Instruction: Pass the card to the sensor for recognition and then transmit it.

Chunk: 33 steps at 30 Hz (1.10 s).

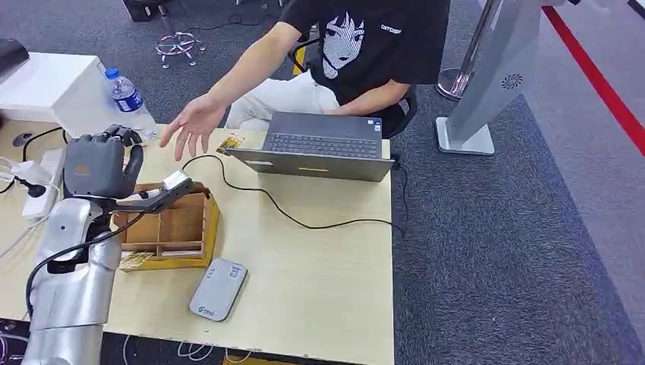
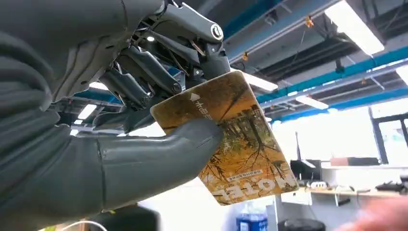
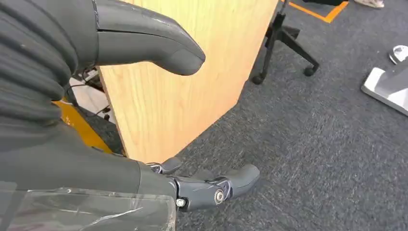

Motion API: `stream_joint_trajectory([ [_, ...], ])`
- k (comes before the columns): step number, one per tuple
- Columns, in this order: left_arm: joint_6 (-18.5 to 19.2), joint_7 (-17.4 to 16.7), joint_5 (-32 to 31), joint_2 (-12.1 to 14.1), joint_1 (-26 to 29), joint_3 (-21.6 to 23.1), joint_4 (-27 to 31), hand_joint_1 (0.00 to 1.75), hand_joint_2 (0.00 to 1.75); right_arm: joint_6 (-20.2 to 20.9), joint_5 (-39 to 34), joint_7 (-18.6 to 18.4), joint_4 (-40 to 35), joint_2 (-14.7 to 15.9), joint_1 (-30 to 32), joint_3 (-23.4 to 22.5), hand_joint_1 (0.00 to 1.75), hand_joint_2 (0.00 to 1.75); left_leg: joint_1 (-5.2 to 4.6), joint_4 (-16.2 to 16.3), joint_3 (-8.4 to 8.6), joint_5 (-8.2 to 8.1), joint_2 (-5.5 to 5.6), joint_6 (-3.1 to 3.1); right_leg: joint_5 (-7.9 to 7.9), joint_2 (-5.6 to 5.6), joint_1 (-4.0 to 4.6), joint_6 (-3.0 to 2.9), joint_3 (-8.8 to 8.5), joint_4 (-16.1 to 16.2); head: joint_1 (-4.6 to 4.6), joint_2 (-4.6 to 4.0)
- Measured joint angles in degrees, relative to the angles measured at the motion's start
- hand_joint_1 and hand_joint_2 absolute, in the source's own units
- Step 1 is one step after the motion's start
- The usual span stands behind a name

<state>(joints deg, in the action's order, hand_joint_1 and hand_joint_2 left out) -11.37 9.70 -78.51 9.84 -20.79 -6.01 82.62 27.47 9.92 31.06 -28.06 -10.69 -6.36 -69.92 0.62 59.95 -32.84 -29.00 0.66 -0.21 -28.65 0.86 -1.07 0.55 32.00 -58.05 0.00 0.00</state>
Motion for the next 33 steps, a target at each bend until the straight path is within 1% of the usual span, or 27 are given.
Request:
stream_joint_trajectory([
  [6, -0.2, -0.1, -0.6, -0.2, -0.3, 0.1, -1.9, 1.75, 1.75, -0.5, -0.2, 0.4, 0.6, 0.1, -0.2, 0.2, 0.0, 1.75, 0.0, 0.0, -0.01, 0.0, 0.0, 0.0, 0.0, 0.02, 0.0, 0.0, 0.01, 0.0, 0.0, 0.0],
  [7, -0.2, -0.1, -0.6, -0.2, -0.3, 0.1, -2.0, 1.59, 1.75, -0.5, -0.3, 0.4, 0.6, 0.1, -0.2, 0.2, 0.0, 1.75, 0.0, 0.0, 0.0, 0.0, 0.0, 0.0, 0.0, 0.02, 0.0, 0.0, 0.01, 0.0, 0.0, 0.0],
  [8, -0.2, -0.1, -0.6, -0.2, -0.4, 0.2, -2.0, 1.52, 1.75, -0.6, -0.3, 0.4, 0.6, 0.1, -0.2, 0.3, 0.0, 1.75, 0.0, 0.0, 0.0, 0.0, 0.0, 0.0, 0.0, 0.02, 0.0, 0.0, 0.01, 0.0, 0.0, 0.0],
  [9, -0.2, -0.1, -0.6, -0.2, -0.4, 0.2, -2.1, 0.0, 1.75, -0.6, -0.3, 0.4, 0.6, 0.1, -0.2, 0.4, 0.0, 1.75, 0.0, 0.0, 0.0, 0.0, 0.0, 0.0, 0.0, 0.02, 0.0, 0.0, 0.01, 0.0, 0.0, 0.0],
  [12, -0.5, -0.2, -0.3, -0.5, -0.3, 0.2, -2.1, 0.0, 1.75, -0.7, -0.5, 0.4, 0.6, 0.1, -0.2, 0.5, 0.0, 1.75, 0.01, 0.0, 0.0, 0.0, -0.01, 0.0, 0.0, 0.03, 0.01, 0.0, 0.01, 0.0, 0.0, 0.0],
  [14, -1.2, 0.2, 1.4, -0.9, 0.0, 0.2, -1.9, 0.0, 1.75, -0.6, -1.0, 0.4, 0.6, 0.1, -0.2, 0.5, 0.0, 1.75, 0.0, 0.0, 0.0, 0.0, 0.0, 0.0, 0.0, 0.02, 0.0, 0.0, 0.01, 0.0, -0.02, 0.0],
  [17, -3.1, 2.8, 8.6, -3.3, 2.3, 0.0, 1.4, 0.0, 1.75, -0.4, -2.0, 0.4, 0.5, 0.1, 0.2, 0.5, 0.0, 1.75, -0.01, 0.0, -0.02, 0.0, 0.02, 0.0, 0.0, -0.01, -0.01, 0.0, 0.0, 0.0, 0.02, 0.0],
  [18, -3.2, 3.7, 10.7, -4.5, 3.1, -0.1, 2.8, 0.0, 1.75, -0.2, -2.2, 0.4, 0.4, 0.1, 0.5, 0.5, 0.0, 1.75, -0.01, 0.0, -0.05, 0.0, 0.03, 0.0, 0.0, -0.03, -0.01, 0.0, 0.0, 0.0, 0.02, 0.0],
  [19, -3.5, 5.3, 15.3, -5.7, 4.2, -0.5, 5.0, 0.0, 1.75, -0.2, -2.6, 0.3, 0.1, 0.1, 0.8, 0.3, 0.0, 1.75, -0.02, 0.0, -0.09, -0.02, 0.03, 0.02, 0.0, -0.02, -0.02, 0.0, 0.0, 0.0, 0.0, 0.0],
  [20, -3.6, 6.9, 20.4, -7.5, 5.4, -1.3, 7.5, 0.0, 1.75, -0.1, -2.9, 0.2, -0.4, -0.2, 1.1, 0.0, 0.0, 1.75, -0.03, 0.0, -0.1, -0.05, 0.02, 0.04, 0.0, -0.01, -0.02, 0.0, 0.0, 0.0, 0.0, 0.0],
  [22, -2.2, 9.6, 31.4, -10.4, 7.3, -3.0, 11.8, 0.0, 1.75, 0.0, -3.5, -0.4, -1.5, -0.7, 1.8, -0.5, 0.0, 1.75, -0.03, 0.0, -0.12, -0.07, 0.01, 0.07, -0.01, -0.01, -0.02, 0.01, 0.0, 0.1, 0.02, 0.0],
  [23, -0.7, 11.1, 37.5, -12.2, 8.3, -4.4, 14.1, 0.0, 1.75, 0.0, -3.8, -0.9, -2.3, -1.2, 2.0, -0.8, 0.0, 1.75, -0.03, 0.0, -0.12, -0.08, -0.01, 0.06, -0.01, 0.01, -0.02, 0.01, 0.01, 0.1, 0.0, 0.0],
  [24, 0.8, 12.4, 41.7, -13.4, 9.3, -6.1, 15.9, 0.0, 1.75, 0.0, -4.0, -1.4, -3.0, -1.5, 2.2, -1.2, 0.0, 1.75, -0.03, 0.0, -0.12, -0.09, -0.02, 0.07, -0.01, 0.03, -0.02, 0.02, 0.01, 0.1, 0.0, 0.0],
  [25, 2.8, 14.1, 47.2, -15.2, 10.2, -8.4, 17.8, 0.0, 1.75, 0.0, -4.2, -1.9, -3.9, -2.1, 2.4, -1.7, 0.0, 1.75, -0.03, 0.0, -0.12, -0.09, -0.01, 0.07, -0.02, 0.02, -0.02, 0.02, 0.01, 0.1, 0.02, 0.0],
  [26, 4.9, 15.5, 53.4, -16.7, 10.9, -10.7, 19.1, 0.0, 1.75, 0.1, -4.5, -2.4, -4.7, -2.5, 2.5, -2.0, 0.0, 1.75, -0.03, 0.0, -0.11, -0.09, -0.01, 0.07, -0.03, 0.03, -0.02, 0.02, 0.01, 0.1, 0.02, 0.0],
  [27, 7.3, 17.0, 60.1, -18.3, 11.9, -13.8, 20.3, 0.0, 1.75, 0.1, -4.6, -2.8, -5.5, -3.0, 2.6, -2.4, 0.0, 1.75, -0.02, 0.0, -0.09, -0.1, -0.02, 0.06, -0.03, 0.03, -0.01, 0.02, 0.0, 0.1, -0.02, 0.0],
  [28, 9.8, 18.2, 65.5, -19.5, 12.6, -17.1, 20.8, 0.0, 1.75, 0.0, -4.6, -3.2, -6.1, -3.4, 2.7, -2.8, 0.0, 1.75, -0.01, 0.0, -0.1, -0.1, -0.03, 0.06, -0.03, 0.03, -0.01, 0.01, 0.0, 0.1, 0.0, 0.0],
  [30, 15.0, 18.8, 76.3, -20.9, 13.6, -24.9, 20.4, 0.0, 1.75, -0.2, -4.6, -4.0, -6.9, -3.9, 2.8, -3.3, 0.0, 1.75, 0.01, 0.0, -0.04, -0.09, -0.05, 0.06, -0.04, 0.07, 0.0, 0.0, 0.02, 0.1, 0.02, 0.0],
  [31, 18.1, 18.0, 82.4, -21.0, 13.8, -29.0, 19.1, 0.0, 1.75, -0.3, -4.4, -4.2, -7.1, -4.0, 2.9, -3.5, 0.0, 1.75, 0.0, -0.1, 0.0, -0.09, -0.06, 0.05, -0.04, 0.08, 0.0, 0.0, -0.01, 0.1, 0.0, 0.0],
  [32, 22.7, 16.7, 89.9, -20.7, 14.1, -33.9, 16.3, 0.0, 1.75, -0.3, -4.0, -4.3, -7.1, -4.0, 2.9, -3.7, 0.0, 1.75, -0.01, -0.2, 0.07, -0.08, -0.1, 0.04, -0.05, 0.08, -0.01, -0.01, -0.03, 0.1, 0.02, 0.0],
  [33, 27.1, 16.5, 95.1, -19.8, 14.5, -38.4, 12.9, 0.0, 1.75, -0.2, -3.9, -4.2, -7.1, -4.0, 3.0, -3.8, 0.0, 1.75, -0.01, -0.2, 0.12, -0.08, -0.2, 0.03, -0.05, 0.18, -0.01, -0.02, -0.01, 0.1, -0.02, 0.0],
])
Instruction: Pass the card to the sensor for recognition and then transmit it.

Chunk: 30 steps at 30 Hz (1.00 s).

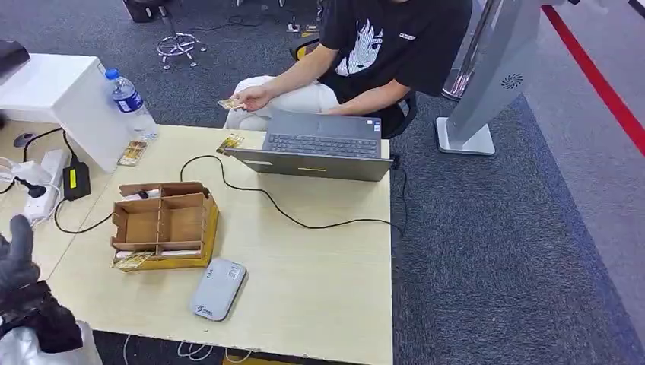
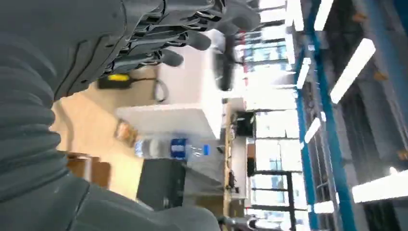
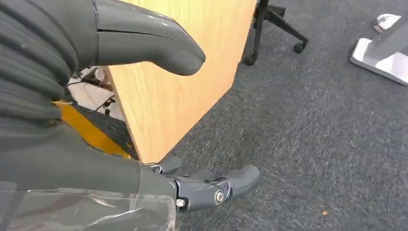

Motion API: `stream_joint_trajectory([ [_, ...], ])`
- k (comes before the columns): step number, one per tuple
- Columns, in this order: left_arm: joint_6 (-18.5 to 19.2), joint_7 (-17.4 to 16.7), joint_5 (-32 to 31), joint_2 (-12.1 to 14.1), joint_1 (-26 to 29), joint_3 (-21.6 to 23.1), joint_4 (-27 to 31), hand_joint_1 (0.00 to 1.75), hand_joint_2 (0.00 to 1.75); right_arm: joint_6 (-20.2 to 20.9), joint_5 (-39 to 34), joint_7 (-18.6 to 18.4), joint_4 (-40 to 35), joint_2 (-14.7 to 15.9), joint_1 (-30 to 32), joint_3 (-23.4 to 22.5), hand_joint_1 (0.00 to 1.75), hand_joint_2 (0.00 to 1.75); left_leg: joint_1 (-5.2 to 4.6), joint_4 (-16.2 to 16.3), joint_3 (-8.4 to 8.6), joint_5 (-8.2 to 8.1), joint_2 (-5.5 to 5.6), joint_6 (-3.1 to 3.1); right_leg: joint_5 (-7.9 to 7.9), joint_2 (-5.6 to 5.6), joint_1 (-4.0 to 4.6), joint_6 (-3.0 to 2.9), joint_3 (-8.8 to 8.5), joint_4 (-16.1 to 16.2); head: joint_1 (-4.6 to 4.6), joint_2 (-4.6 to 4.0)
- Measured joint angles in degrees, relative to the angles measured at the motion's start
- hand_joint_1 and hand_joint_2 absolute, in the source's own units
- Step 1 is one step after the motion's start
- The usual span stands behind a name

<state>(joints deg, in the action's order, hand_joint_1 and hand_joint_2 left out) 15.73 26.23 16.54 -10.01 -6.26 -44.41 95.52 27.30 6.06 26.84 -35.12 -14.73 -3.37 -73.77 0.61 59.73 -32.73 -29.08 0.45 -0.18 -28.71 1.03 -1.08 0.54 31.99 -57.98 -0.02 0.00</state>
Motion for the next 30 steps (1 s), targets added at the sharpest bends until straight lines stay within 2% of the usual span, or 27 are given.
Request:
stream_joint_trajectory([
  [1, 3.3, 0.1, 2.9, 1.0, 0.5, -3.6, -3.2, 1.05, 1.75, 0.2, 0.1, 0.1, 0.1, 0.0, 0.0, -0.1, 0.0, 1.75, 0.02, 0.0, -0.01, 0.0, -0.1, -0.01, 0.0, 0.09, 0.0, -0.01, 0.01, 0.0, -0.02, 0.0],
  [2, 6.5, 0.6, 5.0, 2.7, 0.7, -7.9, -7.9, 1.75, 1.75, 0.6, 0.3, 0.2, 0.2, 0.1, 0.2, -0.3, 1.75, 1.75, 0.02, 0.0, -0.01, 0.0, -0.09, -0.01, -0.01, 0.08, 0.01, -0.02, 0.02, 0.0, 0.02, 0.0],
  [3, 8.1, 2.0, 5.8, 4.3, 0.6, -11.2, -13.4, 1.75, 1.75, 0.9, 0.6, 0.3, 0.3, 0.2, 0.2, -0.5, 1.75, 1.75, 0.0, -0.1, 0.04, 0.0, -0.09, -0.01, -0.02, 0.08, 0.0, -0.03, 0.0, 0.0, 0.11, 0.0],
  [4, 8.0, 3.8, 5.6, 6.8, 0.7, -15.0, -20.2, 1.75, 1.75, 1.1, 1.2, 0.4, 0.5, 0.3, 0.3, -0.6, 1.75, 1.75, 0.0, -0.1, 0.11, -0.02, -0.19, -0.05, -0.03, 0.17, 0.0, -0.06, 0.01, 0.0, 0.04, 0.0],
  [6, 5.7, 6.8, 5.4, 10.9, 1.0, -19.7, -30.8, 1.75, 1.75, 0.6, 3.0, 0.5, 0.8, 0.7, 0.8, -0.6, 1.75, 1.75, 0.03, -0.1, 0.14, -0.07, -0.31, -0.13, -0.03, 0.3, 0.01, -0.06, 0.03, 0.0, -0.13, 0.0],
  [9, 2.5, 9.2, 5.0, 15.6, 1.1, -23.5, -45.5, 1.75, 1.75, -1.3, 5.8, 0.5, 1.6, 1.7, 1.1, -0.6, 1.75, 1.75, 0.01, -0.1, 0.08, -0.07, -0.07, -0.13, -0.12, 0.04, 0.01, -0.17, -0.04, 0.0, -0.13, 0.0],
  [11, -1.1, 9.1, 4.4, 17.8, 1.1, -25.1, -52.6, 1.75, 1.75, -4.2, 7.6, 0.3, 2.3, 2.6, 1.1, -0.6, 1.75, 1.75, 0.01, -0.1, 0.06, -0.07, -0.07, -0.13, -0.11, 0.04, 0.0, -0.16, -0.09, 0.0, -0.13, 0.0],
  [13, -6.2, 7.6, 3.9, 19.5, 1.1, -26.2, -58.9, 1.75, 1.75, -9.5, 10.1, -1.1, 3.9, 3.9, 1.0, -0.6, 1.75, 1.75, -0.02, -0.1, 0.08, -0.07, -0.04, -0.12, -0.11, 0.01, -0.02, -0.15, -0.16, 0.1, -0.05, 0.0],
  [14, -8.8, 6.7, 3.8, 20.2, 1.1, -26.6, -61.9, 1.75, 1.75, -12.5, 11.2, -2.2, 5.0, 4.6, 0.9, -0.6, 1.5, 1.75, -0.04, -0.1, 0.1, -0.08, -0.04, -0.11, -0.1, 0.01, -0.04, -0.15, -0.16, 0.1, -0.07, 0.0],
  [15, -11.0, 6.1, 3.7, 20.6, 1.2, -27.1, -64.6, 1.75, 1.75, -15.2, 12.0, -3.0, 6.3, 5.4, 0.9, -0.6, 1.5, 1.75, -0.04, -0.1, 0.09, -0.08, -0.04, -0.1, -0.1, 0.01, -0.04, -0.15, -0.16, 0.1, -0.07, 0.0],
  [16, -12.3, 5.5, 3.5, 21.0, 1.3, -27.5, -66.6, 1.75, 1.75, -17.1, 12.8, -3.8, 7.4, 6.0, 0.9, -0.6, 0.0, 1.75, -0.05, -0.1, 0.08, -0.07, -0.02, -0.09, -0.09, 0.0, -0.04, -0.14, -0.16, 0.1, -0.04, 0.0],
  [17, -13.6, 4.6, 3.3, 21.1, 1.5, -27.7, -68.4, 0.0, 1.75, -18.9, 13.8, -4.8, 8.4, 6.7, 0.8, -0.6, 0.0, 1.75, -0.04, -0.1, 0.08, -0.07, -0.01, -0.09, -0.07, -0.01, -0.04, -0.1, -0.17, 0.2, -0.04, 0.0],
  [20, -16.3, 1.0, 2.6, 21.5, 1.8, -28.0, -72.7, 0.0, 1.75, -23.1, 16.4, -7.9, 11.2, 8.2, 0.5, -0.6, 0.0, 1.75, -0.04, -0.1, 0.08, -0.08, 0.04, -0.09, -0.07, -0.06, -0.04, -0.1, -0.19, 0.2, -0.04, 0.0],
  [23, -20.7, -3.4, 1.2, 21.6, 2.0, -28.0, -75.5, 0.0, 1.75, -27.8, 20.2, -12.5, 13.8, 9.1, 0.3, -0.1, 0.0, 1.75, -0.03, -0.1, 0.12, -0.07, 0.06, -0.09, -0.07, -0.09, -0.03, -0.1, -0.2, 0.2, -0.04, 0.0],
  [26, -24.2, -6.0, 0.3, 21.2, 2.4, -28.0, -77.5, 0.0, 1.75, -32.0, 24.4, -16.4, 15.8, 9.6, 0.4, 1.6, 0.0, 1.75, 0.01, -0.1, 0.12, -0.07, 0.07, -0.09, -0.07, -0.09, -0.01, -0.1, -0.2, 0.2, -0.02, 0.0],
  [30, -27.0, -8.4, -1.1, 20.0, 2.6, -28.0, -78.8, 0.0, 1.75, -33.3, 27.8, -20.3, 17.5, 9.8, 0.4, 3.7, 0.0, 1.75, 0.02, -0.1, 0.12, -0.07, 0.07, -0.1, -0.07, -0.1, 0.01, -0.1, -0.21, 0.2, -0.02, 0.0],
])
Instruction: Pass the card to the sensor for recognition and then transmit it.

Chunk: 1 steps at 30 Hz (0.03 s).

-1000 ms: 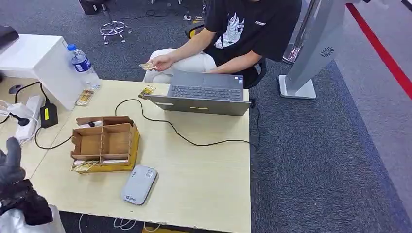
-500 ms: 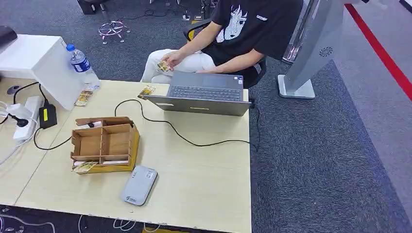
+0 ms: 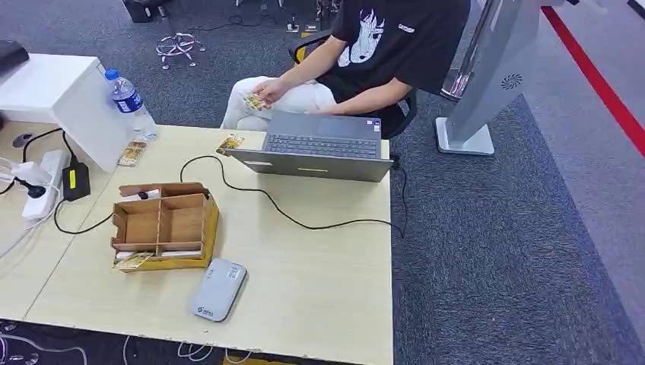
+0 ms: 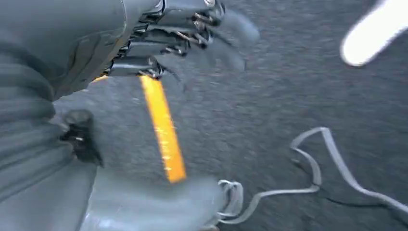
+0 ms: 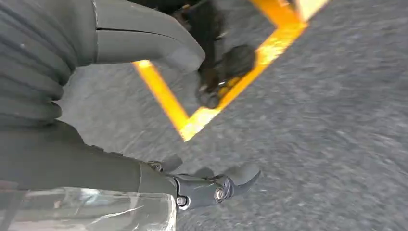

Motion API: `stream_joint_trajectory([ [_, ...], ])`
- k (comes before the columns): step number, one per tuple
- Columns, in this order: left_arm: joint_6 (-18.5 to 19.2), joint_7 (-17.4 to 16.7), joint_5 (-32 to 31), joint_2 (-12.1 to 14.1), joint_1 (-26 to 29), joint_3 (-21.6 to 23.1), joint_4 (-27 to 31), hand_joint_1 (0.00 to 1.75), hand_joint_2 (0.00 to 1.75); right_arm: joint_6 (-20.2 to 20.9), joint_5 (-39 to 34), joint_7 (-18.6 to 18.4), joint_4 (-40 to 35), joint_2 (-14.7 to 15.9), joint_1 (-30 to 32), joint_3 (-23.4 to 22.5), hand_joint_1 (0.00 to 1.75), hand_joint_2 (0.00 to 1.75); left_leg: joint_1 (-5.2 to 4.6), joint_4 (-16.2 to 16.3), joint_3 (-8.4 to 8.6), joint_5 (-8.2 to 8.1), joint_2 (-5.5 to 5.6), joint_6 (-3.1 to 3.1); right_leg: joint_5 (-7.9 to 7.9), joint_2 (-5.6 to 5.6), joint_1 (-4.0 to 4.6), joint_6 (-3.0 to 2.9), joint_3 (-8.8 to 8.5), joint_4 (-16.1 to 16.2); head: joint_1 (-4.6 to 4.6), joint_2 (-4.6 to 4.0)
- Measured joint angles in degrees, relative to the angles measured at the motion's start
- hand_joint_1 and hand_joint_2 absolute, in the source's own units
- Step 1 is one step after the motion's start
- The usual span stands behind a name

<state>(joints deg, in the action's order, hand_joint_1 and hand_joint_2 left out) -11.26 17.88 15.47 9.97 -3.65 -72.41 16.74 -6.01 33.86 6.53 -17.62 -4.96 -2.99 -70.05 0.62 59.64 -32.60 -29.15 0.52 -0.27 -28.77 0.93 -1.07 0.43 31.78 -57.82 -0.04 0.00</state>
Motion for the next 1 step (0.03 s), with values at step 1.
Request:
stream_joint_trajectory([
  [1, -0.3, -0.2, -0.3, -0.3, 0.1, 0.0, -0.2, 0.0, 1.75, 0.0, 0.6, -0.5, 0.4, 0.0, 0.0, 0.5, 0.0, 1.75, 0.0, 0.0, 0.0, 0.0, 0.0, 0.0, 0.0, 0.0, 0.0, 0.0, 0.0, 0.0, 0.02, 0.0],
])
